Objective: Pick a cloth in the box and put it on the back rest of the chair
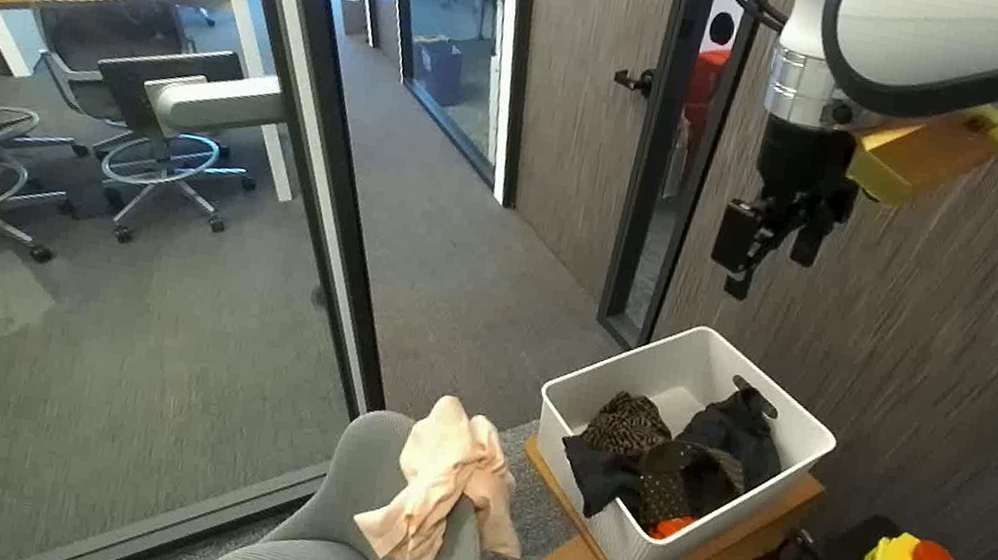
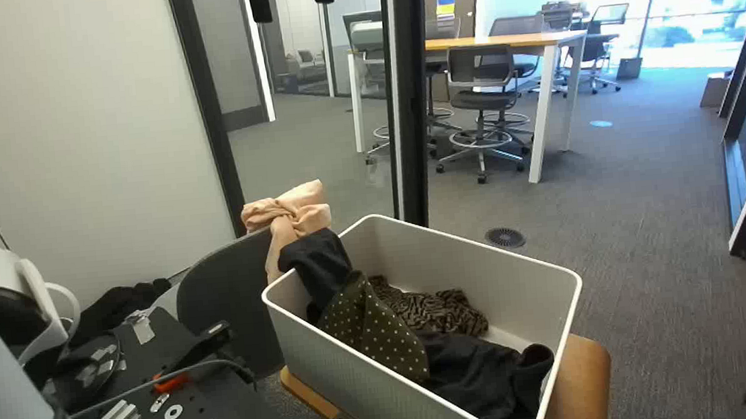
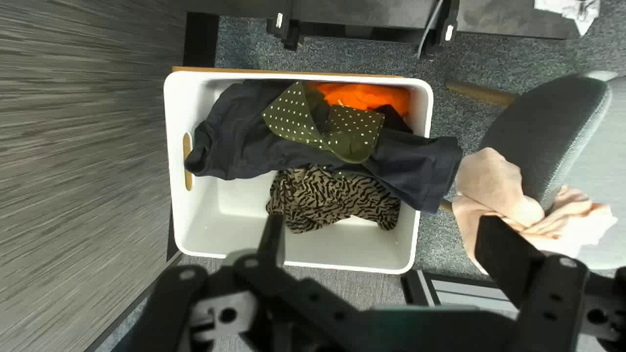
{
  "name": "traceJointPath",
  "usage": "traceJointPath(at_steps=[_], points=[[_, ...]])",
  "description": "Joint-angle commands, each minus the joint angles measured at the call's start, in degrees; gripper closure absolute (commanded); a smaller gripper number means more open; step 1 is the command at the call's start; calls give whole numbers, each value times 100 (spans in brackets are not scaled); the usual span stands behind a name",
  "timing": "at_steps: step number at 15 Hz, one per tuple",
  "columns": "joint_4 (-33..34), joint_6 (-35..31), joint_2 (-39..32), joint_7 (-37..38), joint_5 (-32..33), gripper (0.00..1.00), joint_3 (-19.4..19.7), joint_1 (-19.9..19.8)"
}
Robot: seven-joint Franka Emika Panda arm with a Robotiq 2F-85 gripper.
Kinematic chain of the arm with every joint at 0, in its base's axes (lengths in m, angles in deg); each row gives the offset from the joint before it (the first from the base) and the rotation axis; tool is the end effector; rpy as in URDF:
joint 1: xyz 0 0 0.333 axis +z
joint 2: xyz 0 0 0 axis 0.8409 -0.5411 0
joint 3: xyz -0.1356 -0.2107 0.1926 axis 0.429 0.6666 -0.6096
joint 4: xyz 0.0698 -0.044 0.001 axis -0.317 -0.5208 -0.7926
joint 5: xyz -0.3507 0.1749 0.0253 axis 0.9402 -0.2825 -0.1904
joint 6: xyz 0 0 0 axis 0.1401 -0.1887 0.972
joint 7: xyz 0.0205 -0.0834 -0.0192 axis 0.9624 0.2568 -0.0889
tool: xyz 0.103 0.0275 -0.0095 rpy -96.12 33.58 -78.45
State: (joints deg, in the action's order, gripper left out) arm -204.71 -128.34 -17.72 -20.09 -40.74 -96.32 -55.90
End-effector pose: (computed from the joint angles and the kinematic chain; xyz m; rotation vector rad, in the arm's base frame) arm 0.3593 0.0552 0.5463 3.0006 0.1733 -0.0668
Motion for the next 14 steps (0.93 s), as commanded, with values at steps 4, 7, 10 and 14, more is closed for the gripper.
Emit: traceJointPath(at_steps=[4, 7, 10, 14], points=[[63, 21, 10, 49, 46, 0, 80, 108], [41, -29, -3, 34, 52, 0, 88, 107], [-223, -482, -97, -77, 109, 0, 146, 107], [-795, -1787, -379, -493, 152, 0, 354, 111]])
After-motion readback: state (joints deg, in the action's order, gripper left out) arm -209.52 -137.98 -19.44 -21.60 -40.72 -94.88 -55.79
